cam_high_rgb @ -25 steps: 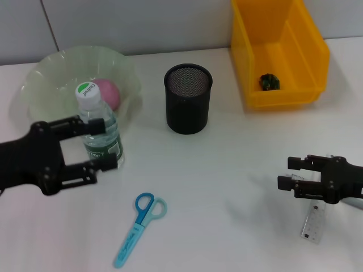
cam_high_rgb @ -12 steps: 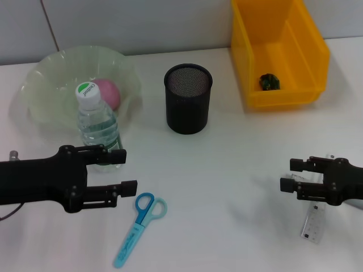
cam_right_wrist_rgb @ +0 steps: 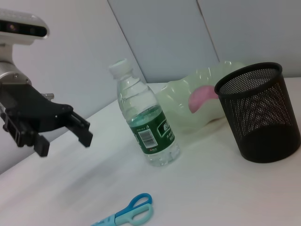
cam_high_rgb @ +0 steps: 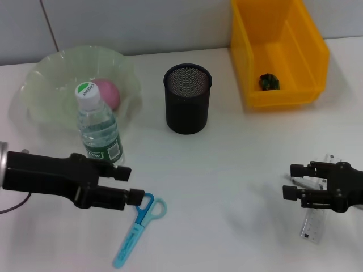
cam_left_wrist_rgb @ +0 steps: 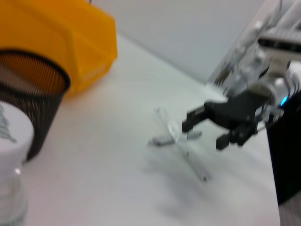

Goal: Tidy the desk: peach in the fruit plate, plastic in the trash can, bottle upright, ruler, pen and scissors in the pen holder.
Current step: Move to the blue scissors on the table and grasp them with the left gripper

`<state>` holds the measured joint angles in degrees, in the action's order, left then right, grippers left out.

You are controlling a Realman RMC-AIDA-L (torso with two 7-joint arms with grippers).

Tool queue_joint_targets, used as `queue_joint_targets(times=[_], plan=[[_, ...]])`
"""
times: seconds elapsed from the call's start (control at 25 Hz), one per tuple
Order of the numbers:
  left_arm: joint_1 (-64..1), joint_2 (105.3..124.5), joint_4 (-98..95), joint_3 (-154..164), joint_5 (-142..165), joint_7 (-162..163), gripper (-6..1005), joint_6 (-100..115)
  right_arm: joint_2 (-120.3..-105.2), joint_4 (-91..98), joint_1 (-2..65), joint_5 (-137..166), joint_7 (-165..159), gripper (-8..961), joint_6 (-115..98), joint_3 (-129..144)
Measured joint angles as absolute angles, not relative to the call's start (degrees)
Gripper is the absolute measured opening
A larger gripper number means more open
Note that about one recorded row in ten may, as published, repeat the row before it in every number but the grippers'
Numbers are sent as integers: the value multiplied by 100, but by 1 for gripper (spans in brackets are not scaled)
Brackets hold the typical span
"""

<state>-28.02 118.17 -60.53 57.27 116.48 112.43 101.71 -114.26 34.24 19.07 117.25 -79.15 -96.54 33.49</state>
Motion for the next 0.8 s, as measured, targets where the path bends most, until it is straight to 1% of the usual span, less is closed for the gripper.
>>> queue_joint_targets(times=[0.2,0.32,0.36,0.48,0.8], plan=[[-2858,11826,-6735,6383,12003,12273,725,10135,-11412,3424,1914,11787,-7894,742,-9650,3347],[-2858,11826,-6735,6383,12003,12273,725,10135,-11409,3431,1936,11861,-7892,742,-9652,3347],[-2940,11836,-7234,6783,12372,13069,725,10099,-11409,3431,1936,11861,-7892,742,-9652,3347],[-3104,11846,-7610,7252,12760,13941,725,10087,-11401,3433,1945,11902,-7891,742,-9644,3347],[-3435,11862,-7821,7958,13435,15312,725,10008,-11392,3445,1960,11969,-7886,743,-9616,3349]])
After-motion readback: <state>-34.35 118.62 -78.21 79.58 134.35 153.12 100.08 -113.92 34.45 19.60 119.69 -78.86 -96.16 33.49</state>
